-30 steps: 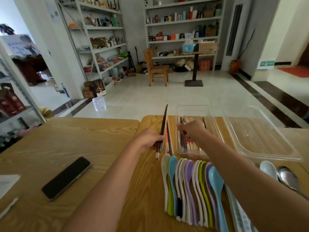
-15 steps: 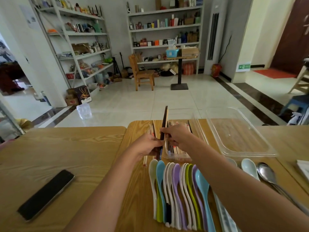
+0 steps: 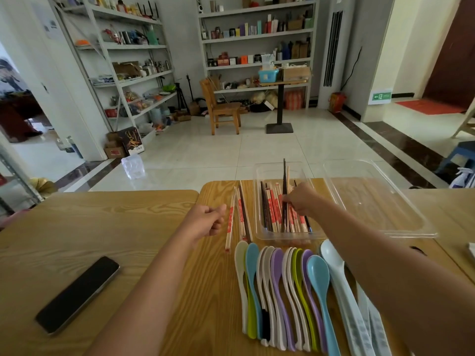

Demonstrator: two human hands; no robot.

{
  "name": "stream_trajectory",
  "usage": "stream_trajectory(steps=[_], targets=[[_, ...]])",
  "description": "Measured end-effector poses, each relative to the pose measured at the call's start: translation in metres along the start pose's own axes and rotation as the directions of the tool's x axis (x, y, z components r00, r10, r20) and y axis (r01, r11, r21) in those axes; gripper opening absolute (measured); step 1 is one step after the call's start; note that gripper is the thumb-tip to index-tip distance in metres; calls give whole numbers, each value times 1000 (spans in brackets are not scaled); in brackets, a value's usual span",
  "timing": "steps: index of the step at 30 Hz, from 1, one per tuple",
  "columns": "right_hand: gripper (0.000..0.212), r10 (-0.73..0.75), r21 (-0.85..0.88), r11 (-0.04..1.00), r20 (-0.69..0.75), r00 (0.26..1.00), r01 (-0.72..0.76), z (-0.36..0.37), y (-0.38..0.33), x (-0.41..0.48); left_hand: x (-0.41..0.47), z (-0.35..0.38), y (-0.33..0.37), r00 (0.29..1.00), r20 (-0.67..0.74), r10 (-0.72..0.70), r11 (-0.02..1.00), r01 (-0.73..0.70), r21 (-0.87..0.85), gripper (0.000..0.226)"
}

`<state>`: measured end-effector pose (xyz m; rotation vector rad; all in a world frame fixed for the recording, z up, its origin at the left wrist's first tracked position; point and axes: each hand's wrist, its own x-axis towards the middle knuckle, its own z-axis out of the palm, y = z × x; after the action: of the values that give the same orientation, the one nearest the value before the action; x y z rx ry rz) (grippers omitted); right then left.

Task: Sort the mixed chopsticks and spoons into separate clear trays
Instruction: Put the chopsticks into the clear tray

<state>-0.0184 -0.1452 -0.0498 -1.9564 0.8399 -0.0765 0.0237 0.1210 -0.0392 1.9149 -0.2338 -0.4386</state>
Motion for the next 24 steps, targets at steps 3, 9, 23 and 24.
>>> stream_trajectory(steps=[3,9,23,24], targets=[[22,-32,-221,975,-12,999,29,16,14,-3,2,1,-7,1000,-15,-5,999,5,34,32],[23,-190,-377,919,-158,969,119,29,23,-11,3,4,-13,998,-59,8,995,-2,99,31],[19,-318,-328,902,-65,946,280,8,7,-24,9,27,-16,989,-148,28,818,63,572,37],[19,-338,-316,899,-64,939,302,6,4,-28,9,31,-16,987,-157,25,800,74,596,36]])
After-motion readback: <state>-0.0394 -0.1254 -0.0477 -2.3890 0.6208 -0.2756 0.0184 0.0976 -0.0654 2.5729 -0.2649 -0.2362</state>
